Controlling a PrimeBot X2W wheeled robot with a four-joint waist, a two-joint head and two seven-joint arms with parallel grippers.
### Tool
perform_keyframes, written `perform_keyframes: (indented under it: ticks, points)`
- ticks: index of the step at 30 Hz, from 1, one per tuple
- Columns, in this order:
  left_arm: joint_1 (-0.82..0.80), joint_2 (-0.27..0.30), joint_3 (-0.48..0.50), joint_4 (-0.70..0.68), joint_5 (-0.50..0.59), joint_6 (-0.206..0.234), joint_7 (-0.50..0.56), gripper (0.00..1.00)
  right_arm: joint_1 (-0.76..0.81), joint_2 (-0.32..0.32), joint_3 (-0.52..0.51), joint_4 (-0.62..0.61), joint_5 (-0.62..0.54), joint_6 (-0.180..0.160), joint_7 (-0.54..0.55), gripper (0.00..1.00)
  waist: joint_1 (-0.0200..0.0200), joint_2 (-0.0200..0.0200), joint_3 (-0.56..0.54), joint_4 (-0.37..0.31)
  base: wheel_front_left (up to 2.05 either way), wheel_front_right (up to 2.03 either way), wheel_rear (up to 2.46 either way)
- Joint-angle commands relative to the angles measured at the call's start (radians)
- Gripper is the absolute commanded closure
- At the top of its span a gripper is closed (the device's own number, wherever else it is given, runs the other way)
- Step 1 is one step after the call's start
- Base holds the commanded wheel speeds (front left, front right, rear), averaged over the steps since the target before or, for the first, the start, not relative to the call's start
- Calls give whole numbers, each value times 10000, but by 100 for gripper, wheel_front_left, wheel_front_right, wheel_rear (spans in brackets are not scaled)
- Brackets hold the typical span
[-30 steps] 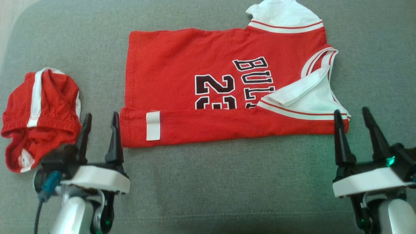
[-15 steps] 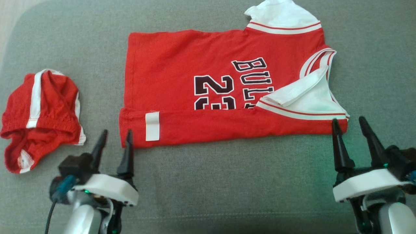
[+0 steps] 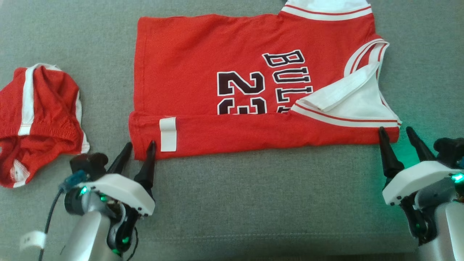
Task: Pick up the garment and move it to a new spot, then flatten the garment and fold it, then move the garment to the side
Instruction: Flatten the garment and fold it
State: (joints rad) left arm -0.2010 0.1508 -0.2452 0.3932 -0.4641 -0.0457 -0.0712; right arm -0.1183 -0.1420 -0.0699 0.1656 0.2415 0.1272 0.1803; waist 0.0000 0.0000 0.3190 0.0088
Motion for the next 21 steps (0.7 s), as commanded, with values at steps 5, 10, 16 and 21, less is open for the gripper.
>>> perform_keyframes:
  ticks: [5, 10, 16, 21]
  points:
    - [-312, 116, 200, 77, -276, -171, 562, 65, -591, -151, 120, 130, 394, 35, 708, 0, 0, 0, 102, 45, 0, 0, 0]
    - [-352, 248, 61, -99, -179, -145, 744, 100, -860, -230, 284, 327, 895, 35, 1005, 100, 0, 0, 48, 25, 0, 0, 0]
    - [-165, 428, 52, -748, -19, 64, 647, 100, -455, -184, 181, -42, 1307, 35, 1013, 100, 0, 0, -160, 86, 0, 0, 0]
    - [264, 689, 184, -1368, -20, 268, 723, 100, 523, 60, -92, -913, 1344, 35, 1118, 100, 0, 0, -448, 102, 0, 0, 0]
